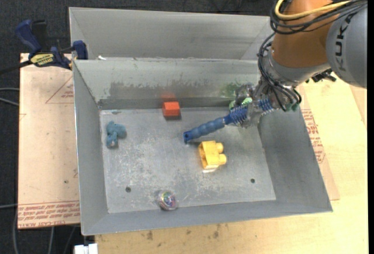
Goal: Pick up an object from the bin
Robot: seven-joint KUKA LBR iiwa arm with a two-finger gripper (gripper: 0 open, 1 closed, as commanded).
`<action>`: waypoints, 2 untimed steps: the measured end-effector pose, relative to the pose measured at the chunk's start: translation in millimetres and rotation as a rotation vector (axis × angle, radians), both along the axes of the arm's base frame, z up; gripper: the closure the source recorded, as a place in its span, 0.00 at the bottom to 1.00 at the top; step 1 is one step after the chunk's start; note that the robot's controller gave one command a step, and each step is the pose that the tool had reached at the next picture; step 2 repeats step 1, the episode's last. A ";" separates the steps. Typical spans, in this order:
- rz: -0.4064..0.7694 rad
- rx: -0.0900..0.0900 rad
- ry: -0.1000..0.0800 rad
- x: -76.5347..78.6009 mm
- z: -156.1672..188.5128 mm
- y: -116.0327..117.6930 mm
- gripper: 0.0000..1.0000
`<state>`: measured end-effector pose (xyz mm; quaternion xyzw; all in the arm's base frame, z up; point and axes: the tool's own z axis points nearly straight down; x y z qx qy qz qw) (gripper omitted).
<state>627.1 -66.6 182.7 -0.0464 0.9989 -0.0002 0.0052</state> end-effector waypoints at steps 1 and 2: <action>-0.020 0.002 0.009 -28.9 29.3 26.3 1.00; -0.020 0.002 0.009 -28.9 29.3 26.3 1.00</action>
Offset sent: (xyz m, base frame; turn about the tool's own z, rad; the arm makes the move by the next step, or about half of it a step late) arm -0.0286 0.0238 0.0281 0.0231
